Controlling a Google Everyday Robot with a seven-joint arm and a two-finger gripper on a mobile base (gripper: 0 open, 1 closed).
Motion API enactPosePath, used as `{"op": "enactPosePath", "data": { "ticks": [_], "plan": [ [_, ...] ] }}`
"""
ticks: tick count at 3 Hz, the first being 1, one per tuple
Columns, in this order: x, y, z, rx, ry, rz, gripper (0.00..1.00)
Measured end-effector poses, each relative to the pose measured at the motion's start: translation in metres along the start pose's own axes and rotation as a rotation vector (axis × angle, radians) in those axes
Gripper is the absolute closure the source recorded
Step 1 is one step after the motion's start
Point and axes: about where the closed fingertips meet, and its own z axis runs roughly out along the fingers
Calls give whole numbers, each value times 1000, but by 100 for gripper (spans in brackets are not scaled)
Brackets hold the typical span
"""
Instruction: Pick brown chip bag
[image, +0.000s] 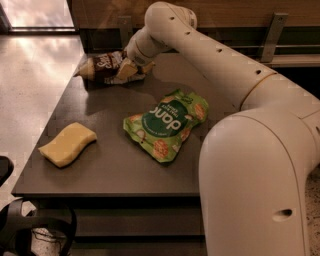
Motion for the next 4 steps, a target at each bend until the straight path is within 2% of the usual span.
{"op": "enactPosePath", "data": {
  "ticks": [1,2,3,4],
  "plan": [
    [0,2,3,-5,0,0,71],
    [0,4,6,-10,1,-1,99],
    [0,4,6,-10,1,-1,100],
    [-2,2,3,-12,-38,-3,100]
  ]
}}
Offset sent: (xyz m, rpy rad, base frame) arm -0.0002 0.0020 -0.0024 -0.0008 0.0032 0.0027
